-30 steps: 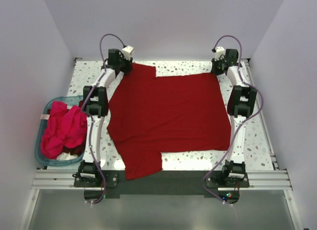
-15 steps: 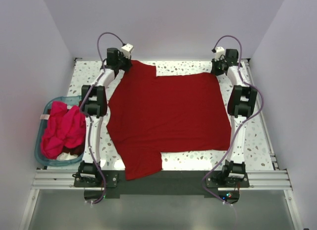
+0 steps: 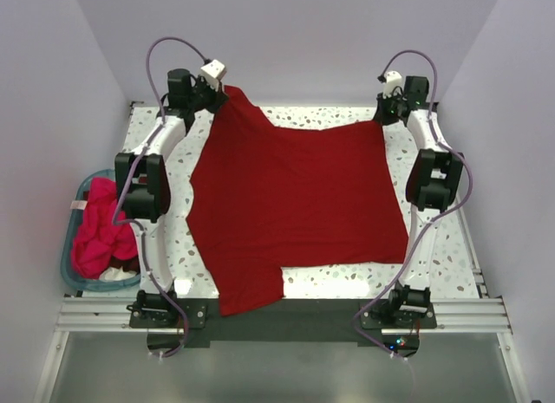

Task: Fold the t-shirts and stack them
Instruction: Fold the tshirt

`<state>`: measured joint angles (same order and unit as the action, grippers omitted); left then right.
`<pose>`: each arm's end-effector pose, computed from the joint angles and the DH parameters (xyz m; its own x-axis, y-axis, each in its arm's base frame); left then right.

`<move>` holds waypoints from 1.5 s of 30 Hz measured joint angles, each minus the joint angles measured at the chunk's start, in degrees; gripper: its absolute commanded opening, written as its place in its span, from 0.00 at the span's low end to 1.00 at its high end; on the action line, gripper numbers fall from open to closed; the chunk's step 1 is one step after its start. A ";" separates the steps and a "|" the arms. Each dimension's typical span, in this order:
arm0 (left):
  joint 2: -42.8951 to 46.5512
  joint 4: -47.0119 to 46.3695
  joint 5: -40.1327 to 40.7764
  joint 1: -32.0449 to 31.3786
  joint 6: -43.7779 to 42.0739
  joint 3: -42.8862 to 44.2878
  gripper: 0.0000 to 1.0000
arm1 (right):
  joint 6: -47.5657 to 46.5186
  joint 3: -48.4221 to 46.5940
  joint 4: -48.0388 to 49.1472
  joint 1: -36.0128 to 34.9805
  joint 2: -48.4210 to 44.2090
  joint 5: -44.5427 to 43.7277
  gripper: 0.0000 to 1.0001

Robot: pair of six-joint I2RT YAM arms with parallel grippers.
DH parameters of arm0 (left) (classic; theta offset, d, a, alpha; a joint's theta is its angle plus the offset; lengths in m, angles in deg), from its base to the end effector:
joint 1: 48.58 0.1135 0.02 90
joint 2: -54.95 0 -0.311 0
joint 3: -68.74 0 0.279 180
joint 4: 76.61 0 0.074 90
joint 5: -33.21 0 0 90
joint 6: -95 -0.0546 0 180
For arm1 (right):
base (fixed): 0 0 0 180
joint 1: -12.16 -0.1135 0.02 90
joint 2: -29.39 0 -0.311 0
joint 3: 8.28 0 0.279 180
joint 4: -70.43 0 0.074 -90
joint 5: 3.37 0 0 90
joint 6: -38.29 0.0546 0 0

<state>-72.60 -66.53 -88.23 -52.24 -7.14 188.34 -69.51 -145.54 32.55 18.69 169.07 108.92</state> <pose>0.5975 -0.0668 0.2842 -0.1864 0.1917 -0.9636 0.6021 0.7973 0.0421 0.6291 -0.0512 0.2224 -0.5561 -0.2210 -0.8012 -0.3699 0.9291 0.0004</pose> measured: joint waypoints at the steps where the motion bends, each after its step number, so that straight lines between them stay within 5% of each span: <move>1: 1.57 -0.24 -0.37 0.02 -0.59 -1.75 0.00 | -0.20 0.68 -0.04 0.20 -0.96 0.24 0.00; 25: 32.48 0.48 -1.77 0.92 -13.09 -39.41 0.00 | -9.35 14.62 -7.15 3.63 -11.45 6.47 0.00; 45: 40.17 5.46 4.90 -3.17 -13.31 -59.69 0.00 | -19.52 17.51 -16.11 4.85 -11.82 8.79 0.00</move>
<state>-32.42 -61.07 -83.33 -55.41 -20.45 128.65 -89.03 -128.03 16.45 23.54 157.25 117.70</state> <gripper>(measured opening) 0.014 0.022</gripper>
